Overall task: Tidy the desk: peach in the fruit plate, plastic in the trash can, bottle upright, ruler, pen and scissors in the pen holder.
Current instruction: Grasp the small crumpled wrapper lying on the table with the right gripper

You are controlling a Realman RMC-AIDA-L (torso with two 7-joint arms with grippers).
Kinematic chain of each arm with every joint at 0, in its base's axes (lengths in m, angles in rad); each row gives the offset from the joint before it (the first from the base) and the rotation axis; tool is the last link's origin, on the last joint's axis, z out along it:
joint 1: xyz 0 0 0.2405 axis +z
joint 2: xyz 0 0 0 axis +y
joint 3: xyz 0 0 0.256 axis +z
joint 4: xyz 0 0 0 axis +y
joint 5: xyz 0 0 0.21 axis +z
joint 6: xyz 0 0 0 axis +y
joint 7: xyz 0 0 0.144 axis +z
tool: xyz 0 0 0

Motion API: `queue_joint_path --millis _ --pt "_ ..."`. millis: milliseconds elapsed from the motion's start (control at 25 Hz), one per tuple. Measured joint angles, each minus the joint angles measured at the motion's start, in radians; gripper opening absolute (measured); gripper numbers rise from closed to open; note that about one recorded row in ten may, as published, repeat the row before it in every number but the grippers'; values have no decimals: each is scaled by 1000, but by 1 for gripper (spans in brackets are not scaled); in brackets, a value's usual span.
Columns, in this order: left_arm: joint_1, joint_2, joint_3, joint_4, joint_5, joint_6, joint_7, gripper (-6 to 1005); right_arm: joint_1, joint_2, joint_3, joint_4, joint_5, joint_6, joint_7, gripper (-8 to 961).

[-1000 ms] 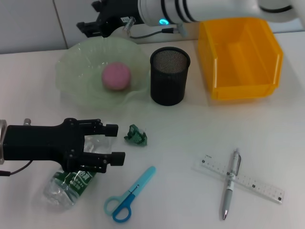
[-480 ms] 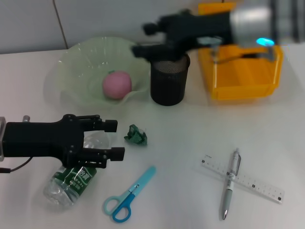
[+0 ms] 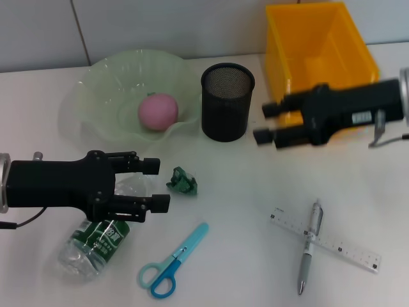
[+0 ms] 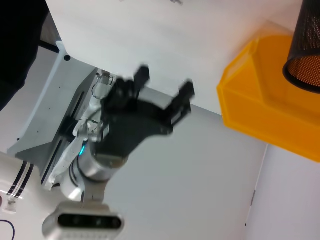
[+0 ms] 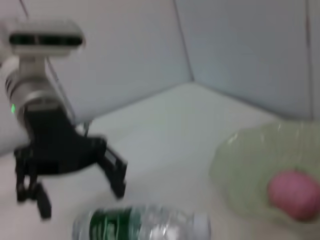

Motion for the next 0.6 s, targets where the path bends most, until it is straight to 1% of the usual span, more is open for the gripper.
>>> queue_joint_path --millis 120,200,320,440,600 --pt "0 2 0 0 2 -1 0 787 21 4 -23 38 -45 2 -29 648" --pt "5 5 0 0 3 -2 0 786 48 9 -50 58 -69 15 -37 648" --pt "12 9 0 0 4 -3 -1 786 109 17 -95 95 -119 49 -39 647" --pt "20 15 0 -1 4 -3 -1 785 169 31 -139 132 -162 94 -39 646" --pt "34 20 0 -2 5 -2 -1 784 244 37 -250 201 -181 192 -20 645"
